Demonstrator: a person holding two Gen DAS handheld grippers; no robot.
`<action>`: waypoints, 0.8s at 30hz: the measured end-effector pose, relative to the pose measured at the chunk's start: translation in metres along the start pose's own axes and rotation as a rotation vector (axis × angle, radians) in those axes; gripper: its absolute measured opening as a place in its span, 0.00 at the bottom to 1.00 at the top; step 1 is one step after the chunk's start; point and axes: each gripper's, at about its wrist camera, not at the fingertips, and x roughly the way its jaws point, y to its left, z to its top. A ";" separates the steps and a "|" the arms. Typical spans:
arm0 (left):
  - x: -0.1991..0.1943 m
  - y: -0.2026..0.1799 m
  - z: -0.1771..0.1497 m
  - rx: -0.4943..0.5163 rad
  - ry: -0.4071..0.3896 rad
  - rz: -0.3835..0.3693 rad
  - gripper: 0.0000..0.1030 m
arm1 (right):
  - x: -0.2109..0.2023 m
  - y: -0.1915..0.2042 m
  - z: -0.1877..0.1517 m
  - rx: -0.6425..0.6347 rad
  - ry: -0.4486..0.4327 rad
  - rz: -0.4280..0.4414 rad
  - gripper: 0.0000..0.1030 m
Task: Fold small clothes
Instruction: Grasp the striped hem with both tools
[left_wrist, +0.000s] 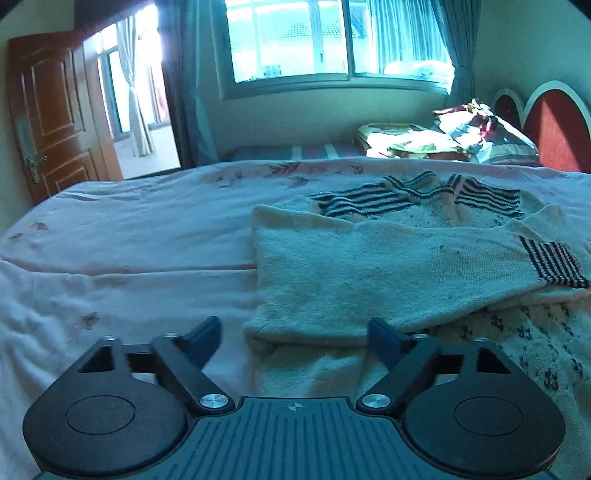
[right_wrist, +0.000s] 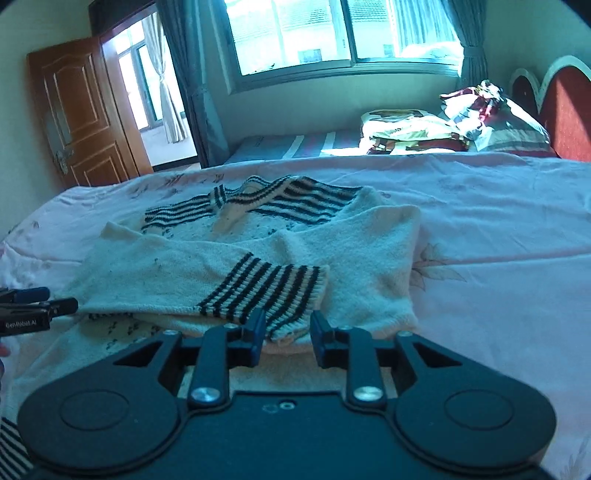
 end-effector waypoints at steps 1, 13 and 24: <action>-0.010 0.005 -0.004 -0.010 -0.003 -0.012 0.90 | -0.012 -0.005 -0.005 0.022 0.005 -0.012 0.28; -0.135 0.071 -0.098 -0.221 0.148 -0.225 0.68 | -0.124 -0.024 -0.093 0.277 0.086 0.049 0.51; -0.138 0.071 -0.154 -0.564 0.289 -0.572 0.56 | -0.158 -0.033 -0.154 0.536 0.169 0.190 0.51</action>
